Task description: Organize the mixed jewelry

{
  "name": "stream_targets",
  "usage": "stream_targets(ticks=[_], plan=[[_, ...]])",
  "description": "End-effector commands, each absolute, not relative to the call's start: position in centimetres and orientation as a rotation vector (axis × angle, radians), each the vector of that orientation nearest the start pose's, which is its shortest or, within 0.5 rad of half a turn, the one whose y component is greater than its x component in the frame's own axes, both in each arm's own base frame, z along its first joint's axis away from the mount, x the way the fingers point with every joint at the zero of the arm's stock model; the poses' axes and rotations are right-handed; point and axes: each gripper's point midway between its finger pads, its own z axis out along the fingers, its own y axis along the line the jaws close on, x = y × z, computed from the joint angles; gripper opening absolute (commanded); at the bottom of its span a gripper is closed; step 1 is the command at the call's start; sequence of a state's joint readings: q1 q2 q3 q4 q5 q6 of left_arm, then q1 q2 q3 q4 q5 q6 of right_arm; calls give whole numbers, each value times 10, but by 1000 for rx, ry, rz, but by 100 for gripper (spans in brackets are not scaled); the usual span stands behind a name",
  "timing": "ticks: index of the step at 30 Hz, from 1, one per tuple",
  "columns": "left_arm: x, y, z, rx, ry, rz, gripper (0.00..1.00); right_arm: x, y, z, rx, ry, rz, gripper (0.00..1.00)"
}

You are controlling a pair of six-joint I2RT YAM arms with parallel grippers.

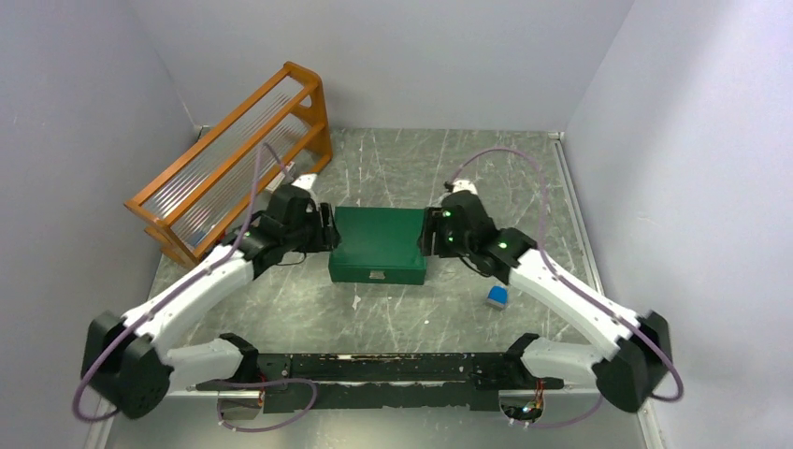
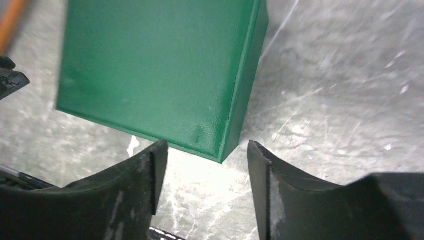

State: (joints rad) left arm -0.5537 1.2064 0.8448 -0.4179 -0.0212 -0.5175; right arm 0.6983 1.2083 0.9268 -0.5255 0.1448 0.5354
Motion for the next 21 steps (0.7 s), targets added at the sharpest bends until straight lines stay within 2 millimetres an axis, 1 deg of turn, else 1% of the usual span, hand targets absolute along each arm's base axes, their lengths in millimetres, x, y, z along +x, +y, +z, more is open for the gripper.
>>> stream_targets(ticks=[1,2,4,6,7,10,14,15,17,19,21], plan=[[274,-165,183,-10,2220,-435,64,258,178,203,-54,2201,366,66],[271,-161,191,-6,2202,-425,66,258,171,214,-34,2172,353,68],[268,-152,212,3,2152,-409,69,258,155,233,24,2109,310,76],[264,-142,233,-7,2105,-386,72,257,136,250,91,2066,251,80],[261,-136,243,-14,2082,-370,77,256,129,259,118,2046,234,83],[252,-118,278,-34,1990,-343,87,249,100,284,210,1981,159,89],[234,-87,325,-82,1866,-290,94,236,64,322,304,1884,83,97],[229,-77,338,-104,1835,-268,94,233,58,331,316,1857,78,99],[220,-59,356,-148,1788,-229,96,226,48,349,323,1809,83,100],[211,-47,368,-168,1757,-205,97,221,41,363,326,1768,99,100],[206,-40,376,-178,1736,-197,97,217,38,373,326,1740,112,100]])
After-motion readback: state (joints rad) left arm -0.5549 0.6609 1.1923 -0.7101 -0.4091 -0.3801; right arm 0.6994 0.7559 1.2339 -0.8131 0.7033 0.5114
